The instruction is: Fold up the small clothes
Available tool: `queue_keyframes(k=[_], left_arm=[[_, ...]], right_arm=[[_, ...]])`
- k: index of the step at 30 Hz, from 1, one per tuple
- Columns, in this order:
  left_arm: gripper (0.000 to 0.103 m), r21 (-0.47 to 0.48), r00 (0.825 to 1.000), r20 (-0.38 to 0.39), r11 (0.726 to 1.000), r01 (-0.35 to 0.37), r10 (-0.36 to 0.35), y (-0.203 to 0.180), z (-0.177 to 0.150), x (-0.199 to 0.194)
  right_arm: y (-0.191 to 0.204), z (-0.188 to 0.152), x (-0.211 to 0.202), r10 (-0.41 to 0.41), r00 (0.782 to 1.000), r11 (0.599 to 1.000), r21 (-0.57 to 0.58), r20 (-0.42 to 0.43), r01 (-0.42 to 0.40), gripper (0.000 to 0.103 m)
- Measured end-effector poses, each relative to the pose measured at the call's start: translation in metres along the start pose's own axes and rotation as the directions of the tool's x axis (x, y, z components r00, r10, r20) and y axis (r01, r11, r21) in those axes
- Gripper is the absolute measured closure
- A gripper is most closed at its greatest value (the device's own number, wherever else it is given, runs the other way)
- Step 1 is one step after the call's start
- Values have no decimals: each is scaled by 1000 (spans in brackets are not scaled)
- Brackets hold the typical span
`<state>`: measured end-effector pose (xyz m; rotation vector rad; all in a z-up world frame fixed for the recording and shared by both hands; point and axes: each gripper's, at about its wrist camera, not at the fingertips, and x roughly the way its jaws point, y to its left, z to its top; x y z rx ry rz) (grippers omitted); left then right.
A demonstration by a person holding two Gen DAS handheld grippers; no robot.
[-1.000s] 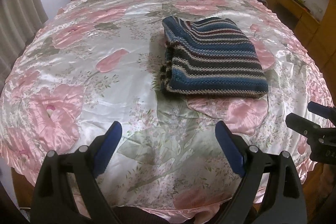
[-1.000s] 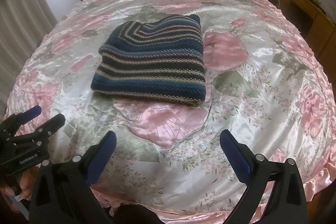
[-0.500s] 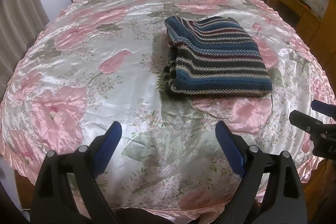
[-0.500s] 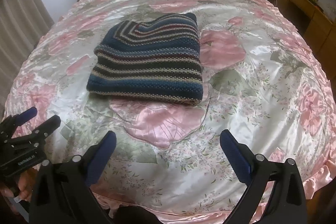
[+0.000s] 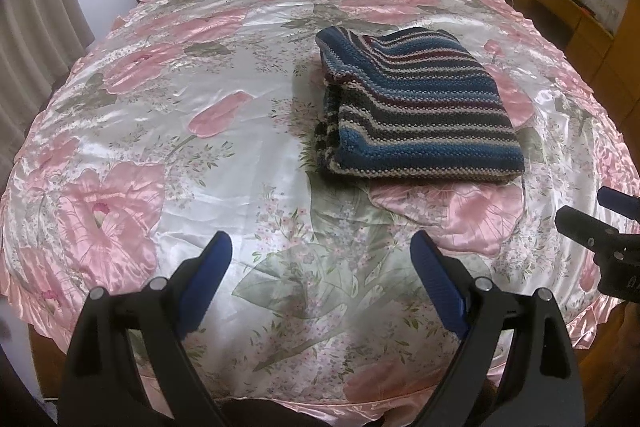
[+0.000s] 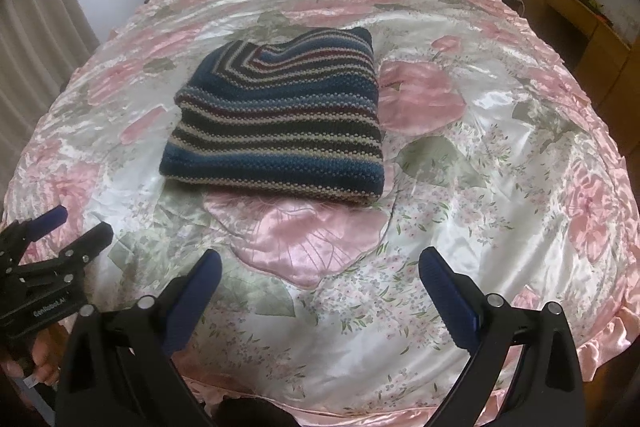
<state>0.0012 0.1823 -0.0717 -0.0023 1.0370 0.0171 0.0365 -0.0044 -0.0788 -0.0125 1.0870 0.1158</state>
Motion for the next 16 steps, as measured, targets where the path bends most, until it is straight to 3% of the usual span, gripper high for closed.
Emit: queue_keyframes(k=[16], left_arm=[[13,2,1000,-6,1000,-22,22,-1,0,3]], right_arm=[[-3,-2,0,-6,1000,1000,7,-5,6,4]])
